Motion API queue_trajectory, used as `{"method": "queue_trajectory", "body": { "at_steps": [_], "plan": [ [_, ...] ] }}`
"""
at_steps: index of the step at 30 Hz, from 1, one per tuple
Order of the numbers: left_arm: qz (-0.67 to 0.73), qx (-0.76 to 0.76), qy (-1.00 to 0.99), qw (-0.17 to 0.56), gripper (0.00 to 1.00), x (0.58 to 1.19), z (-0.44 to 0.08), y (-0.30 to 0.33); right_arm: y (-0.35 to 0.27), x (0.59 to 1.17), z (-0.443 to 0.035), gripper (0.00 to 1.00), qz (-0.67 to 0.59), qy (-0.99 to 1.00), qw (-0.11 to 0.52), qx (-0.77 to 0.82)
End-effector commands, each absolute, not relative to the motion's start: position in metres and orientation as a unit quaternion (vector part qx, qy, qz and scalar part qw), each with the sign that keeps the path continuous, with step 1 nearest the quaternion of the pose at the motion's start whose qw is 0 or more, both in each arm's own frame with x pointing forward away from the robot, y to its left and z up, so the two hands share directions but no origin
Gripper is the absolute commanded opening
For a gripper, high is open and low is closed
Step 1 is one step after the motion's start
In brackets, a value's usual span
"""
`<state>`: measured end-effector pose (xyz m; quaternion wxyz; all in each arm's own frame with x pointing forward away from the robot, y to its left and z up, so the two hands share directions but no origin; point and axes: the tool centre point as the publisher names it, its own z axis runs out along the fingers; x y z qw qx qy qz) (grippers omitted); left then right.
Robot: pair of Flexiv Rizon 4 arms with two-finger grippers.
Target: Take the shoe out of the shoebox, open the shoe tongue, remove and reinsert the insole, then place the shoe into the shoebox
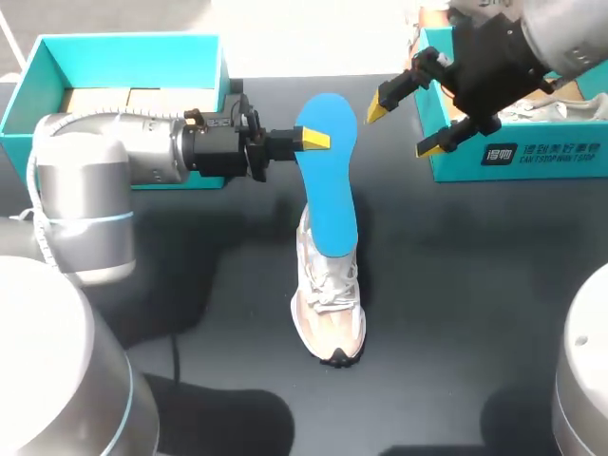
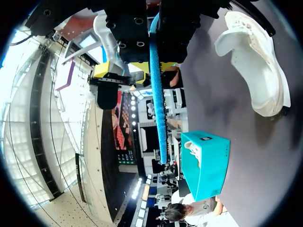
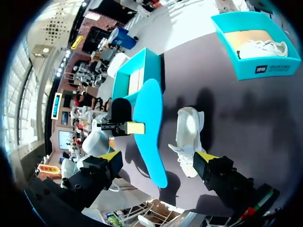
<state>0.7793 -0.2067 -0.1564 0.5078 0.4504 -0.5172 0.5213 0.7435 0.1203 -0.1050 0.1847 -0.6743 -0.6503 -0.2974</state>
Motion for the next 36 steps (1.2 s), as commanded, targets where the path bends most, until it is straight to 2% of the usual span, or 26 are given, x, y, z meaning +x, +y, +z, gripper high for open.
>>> {"method": "queue_trajectory", "body": {
  "at_steps": [1,5,16,20,36],
  "plan": [
    [0.522,0.451,-0.517,0.507,0.0,0.779,-0.156,-0.207,0.151,0.746,-0.108,1.0,-0.209,-0.695,-0.002,-0.688],
    [0.522,0.451,-0.517,0.507,0.0,0.779,-0.156,-0.207,0.155,0.742,-0.109,1.0,-0.157,-0.672,-0.04,-0.723],
    [0.522,0.451,-0.517,0.507,0.0,0.779,-0.156,-0.207,0.155,0.742,-0.109,1.0,-0.157,-0.672,-0.04,-0.723],
    [0.522,0.451,-0.517,0.507,0.0,0.779,-0.156,-0.207,0.174,0.747,-0.105,1.0,-0.128,-0.714,-0.08,-0.684],
    [0.522,0.451,-0.517,0.507,0.0,0.779,-0.156,-0.207,0.199,0.744,-0.115,1.0,-0.121,-0.713,-0.111,-0.682]
  ]
}}
